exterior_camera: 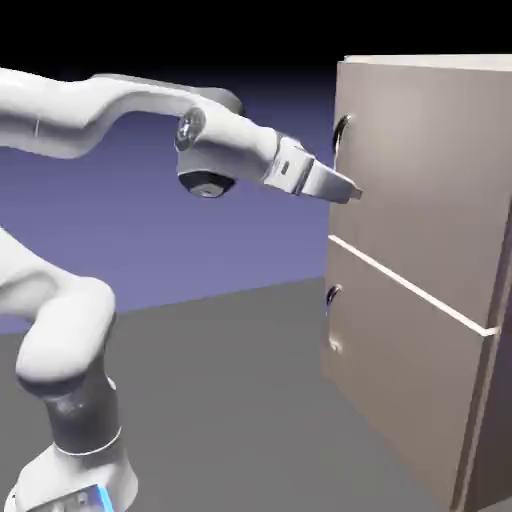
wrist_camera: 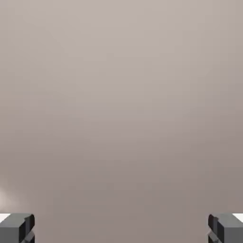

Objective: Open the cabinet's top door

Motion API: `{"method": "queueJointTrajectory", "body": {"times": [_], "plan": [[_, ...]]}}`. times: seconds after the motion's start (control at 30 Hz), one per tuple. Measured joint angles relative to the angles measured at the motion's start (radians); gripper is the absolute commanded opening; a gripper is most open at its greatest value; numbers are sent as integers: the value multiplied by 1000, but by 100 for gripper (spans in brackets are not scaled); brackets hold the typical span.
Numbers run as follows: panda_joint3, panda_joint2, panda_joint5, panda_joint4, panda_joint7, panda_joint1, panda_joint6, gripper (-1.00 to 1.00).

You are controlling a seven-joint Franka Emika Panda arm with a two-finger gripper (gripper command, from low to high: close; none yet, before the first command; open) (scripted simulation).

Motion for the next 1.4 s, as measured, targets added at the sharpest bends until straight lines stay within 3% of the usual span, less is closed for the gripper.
{"method": "queueJointTrajectory", "body": {"times": [1.07, 1.27, 1.3, 1.4], "plan": [[450, -190, 1392, 210, -1025, -374, -21, 0], [538, -125, 1421, 307, -1046, -519, -57, 0], [558, -110, 1426, 328, -1050, -551, -65, -100], [531, -110, 1408, 303, -1047, -515, -78, -100]]}}
